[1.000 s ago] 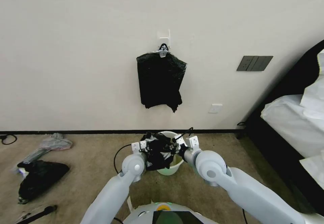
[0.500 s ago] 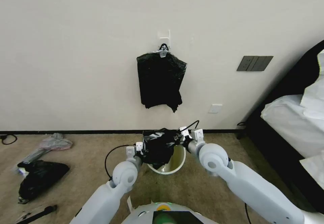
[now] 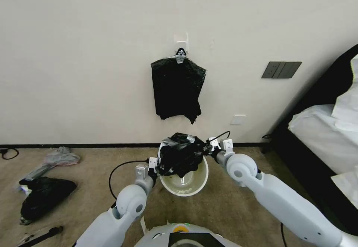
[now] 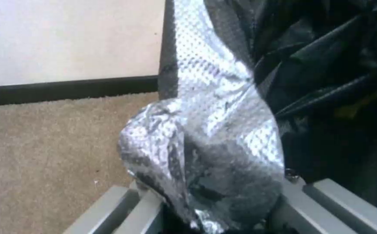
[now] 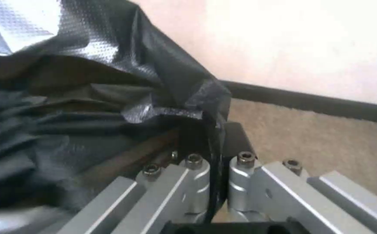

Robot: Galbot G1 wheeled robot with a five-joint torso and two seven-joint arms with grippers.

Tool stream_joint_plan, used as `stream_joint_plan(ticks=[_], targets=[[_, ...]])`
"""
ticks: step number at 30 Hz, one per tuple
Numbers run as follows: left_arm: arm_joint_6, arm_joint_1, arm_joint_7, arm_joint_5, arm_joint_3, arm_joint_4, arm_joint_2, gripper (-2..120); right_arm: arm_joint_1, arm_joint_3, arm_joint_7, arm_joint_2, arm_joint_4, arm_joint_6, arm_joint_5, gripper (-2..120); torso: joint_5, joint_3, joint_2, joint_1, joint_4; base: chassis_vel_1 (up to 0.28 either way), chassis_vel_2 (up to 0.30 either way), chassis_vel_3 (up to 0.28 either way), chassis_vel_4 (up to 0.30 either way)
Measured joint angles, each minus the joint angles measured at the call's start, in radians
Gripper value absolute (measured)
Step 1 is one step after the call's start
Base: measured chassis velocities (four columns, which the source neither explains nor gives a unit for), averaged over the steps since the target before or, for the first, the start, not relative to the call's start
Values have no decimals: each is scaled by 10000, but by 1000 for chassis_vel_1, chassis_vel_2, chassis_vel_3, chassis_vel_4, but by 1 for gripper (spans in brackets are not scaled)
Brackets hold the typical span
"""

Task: Place a trash bag onto the trash bin.

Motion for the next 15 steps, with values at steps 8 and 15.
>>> stream_joint_plan(ticks=[8, 15], targets=[[-585, 206, 737, 180, -278, -81, 70, 1, -835, 823, -762, -777, 49, -435, 772, 0, 0, 0, 1, 0, 0, 0, 0, 0, 0], [-1061, 188, 1091, -49, -421, -31, 6, 1, -2122, 1865, -1684, -1279, 131, -459, 993, 0, 0, 0, 0, 0, 1, 0, 0, 0, 0]])
